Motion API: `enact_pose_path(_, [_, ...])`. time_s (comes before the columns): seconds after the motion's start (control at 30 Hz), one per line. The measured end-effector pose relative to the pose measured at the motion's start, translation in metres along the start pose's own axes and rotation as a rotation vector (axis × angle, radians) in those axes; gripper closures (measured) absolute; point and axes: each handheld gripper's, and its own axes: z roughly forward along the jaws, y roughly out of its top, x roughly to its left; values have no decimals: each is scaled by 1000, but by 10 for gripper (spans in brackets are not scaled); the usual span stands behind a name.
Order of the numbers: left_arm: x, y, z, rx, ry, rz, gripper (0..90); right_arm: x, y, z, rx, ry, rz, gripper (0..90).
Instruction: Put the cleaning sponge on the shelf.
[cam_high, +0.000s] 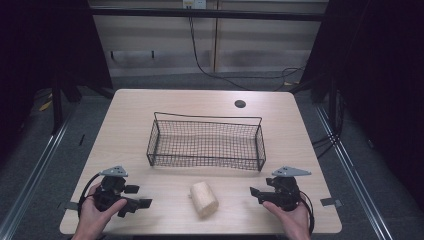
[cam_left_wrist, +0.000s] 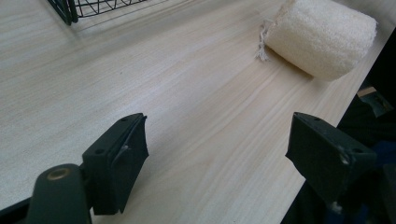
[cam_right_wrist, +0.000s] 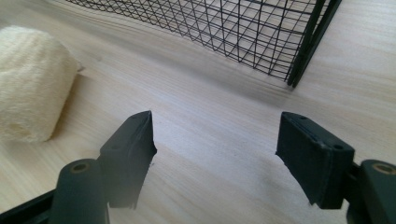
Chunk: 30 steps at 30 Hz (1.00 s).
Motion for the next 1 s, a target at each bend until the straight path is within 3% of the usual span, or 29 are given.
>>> enact_pose_path(0.03, [0, 0, 0, 0, 0, -1, 198, -1, 1, -1, 2, 26, 7, 276])
enact_pose_path(0.17, [-1, 0, 0, 3, 1, 2, 198, -2, 2, -4, 2, 43, 21, 277])
enact_pose_path(0.3, [0, 0, 0, -1, -2, -2, 198, -2, 6, -5, 42, 67, 33, 294])
enact_pose_path(0.47, [0, 0, 0, -1, -2, -2, 198, 4, 12, -6, 68, 92, 6, 327])
enact_pose_path(0.67, [0, 0, 0, 0, -4, -2, 198, 7, 15, -7, 73, 131, 12, 361])
enact_pose_path(0.9, [0, 0, 0, -1, -4, -2, 198, 12, 23, -9, 156, 180, 44, 375])
enact_pose_path(1.0, [0, 0, -1, 0, -2, -5, 198, 11, 25, -9, 162, 192, 48, 375])
